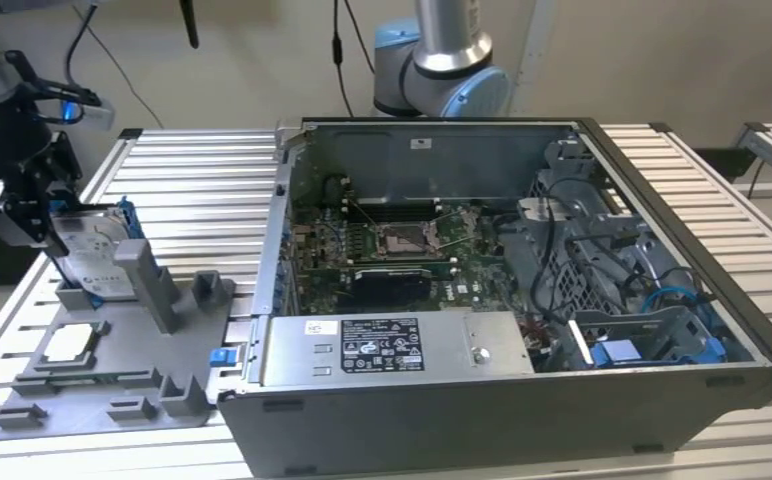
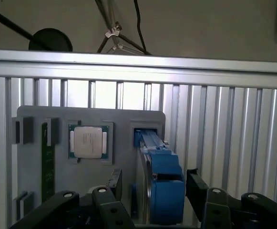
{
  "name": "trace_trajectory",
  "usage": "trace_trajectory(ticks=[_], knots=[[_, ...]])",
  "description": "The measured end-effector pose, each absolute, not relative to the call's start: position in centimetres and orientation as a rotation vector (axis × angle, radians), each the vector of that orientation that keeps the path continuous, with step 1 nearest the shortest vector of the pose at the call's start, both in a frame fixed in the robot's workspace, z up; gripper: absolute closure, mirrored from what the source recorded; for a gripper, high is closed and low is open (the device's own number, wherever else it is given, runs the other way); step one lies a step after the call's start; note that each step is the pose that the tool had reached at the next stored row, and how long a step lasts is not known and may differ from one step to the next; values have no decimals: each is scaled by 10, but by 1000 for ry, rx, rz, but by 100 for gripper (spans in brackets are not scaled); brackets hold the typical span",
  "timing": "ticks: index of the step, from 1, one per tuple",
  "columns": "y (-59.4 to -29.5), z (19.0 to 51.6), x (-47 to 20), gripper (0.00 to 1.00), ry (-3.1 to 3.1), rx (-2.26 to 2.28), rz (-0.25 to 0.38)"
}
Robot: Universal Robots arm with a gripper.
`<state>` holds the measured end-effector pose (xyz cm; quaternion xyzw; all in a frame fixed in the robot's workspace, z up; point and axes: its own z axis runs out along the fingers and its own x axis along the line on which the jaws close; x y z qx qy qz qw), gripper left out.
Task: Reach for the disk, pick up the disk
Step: 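Pick up the disk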
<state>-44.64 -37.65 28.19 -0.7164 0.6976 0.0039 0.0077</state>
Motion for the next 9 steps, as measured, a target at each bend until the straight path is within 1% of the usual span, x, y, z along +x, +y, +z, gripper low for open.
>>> trace_trajectory(ticks=[9], knots=[[-376, 270, -447, 0, 2173, -2234, 23]])
